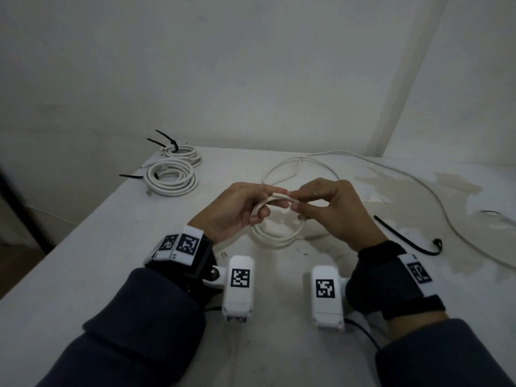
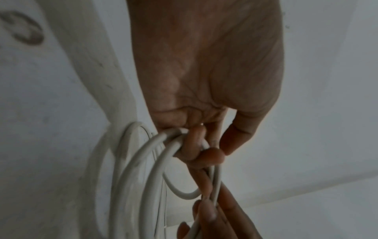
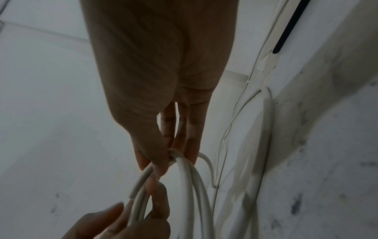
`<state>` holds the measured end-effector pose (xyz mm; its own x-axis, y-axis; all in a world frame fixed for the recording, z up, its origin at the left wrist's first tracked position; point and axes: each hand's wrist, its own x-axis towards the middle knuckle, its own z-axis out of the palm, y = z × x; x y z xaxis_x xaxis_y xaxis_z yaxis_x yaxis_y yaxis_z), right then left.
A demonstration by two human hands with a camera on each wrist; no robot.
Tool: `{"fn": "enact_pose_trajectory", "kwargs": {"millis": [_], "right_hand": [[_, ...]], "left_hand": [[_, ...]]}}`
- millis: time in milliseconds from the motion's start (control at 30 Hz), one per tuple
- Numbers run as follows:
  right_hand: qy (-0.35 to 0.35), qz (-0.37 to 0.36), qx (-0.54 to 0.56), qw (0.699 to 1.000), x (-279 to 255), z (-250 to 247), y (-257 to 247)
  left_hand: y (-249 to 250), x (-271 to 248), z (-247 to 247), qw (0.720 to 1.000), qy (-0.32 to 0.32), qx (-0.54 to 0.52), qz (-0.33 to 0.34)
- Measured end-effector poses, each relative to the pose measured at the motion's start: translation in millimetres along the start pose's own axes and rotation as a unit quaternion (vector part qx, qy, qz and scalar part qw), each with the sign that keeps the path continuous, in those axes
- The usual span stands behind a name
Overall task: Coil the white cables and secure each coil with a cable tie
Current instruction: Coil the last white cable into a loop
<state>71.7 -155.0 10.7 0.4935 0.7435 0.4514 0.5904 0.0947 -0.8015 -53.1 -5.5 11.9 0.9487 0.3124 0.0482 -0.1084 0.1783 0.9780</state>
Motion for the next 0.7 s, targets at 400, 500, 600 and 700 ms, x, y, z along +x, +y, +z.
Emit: {"fn": "enact_pose_trajectory", "kwargs": {"millis": [400,500,600,700], "right_hand": [[0.000,-0.012,-0.068,0.998,1,6,0],[-0.004,-0.001,-0.053,0.999,2,6,-1],[0.006,0.004,-0.069,0.998,3,6,0],[-0.002,0.040,-0.003,0.999,2,8,-3]], "left_hand": [[1,-2,15,0.979,0.062,0.189,0.049],[1,0,16,0.970,0.079,0.215,0.086],[3,-2,17,0.961,0.088,0.234,0.115],[5,-4,19,0.962,0.095,0.214,0.143]]}}
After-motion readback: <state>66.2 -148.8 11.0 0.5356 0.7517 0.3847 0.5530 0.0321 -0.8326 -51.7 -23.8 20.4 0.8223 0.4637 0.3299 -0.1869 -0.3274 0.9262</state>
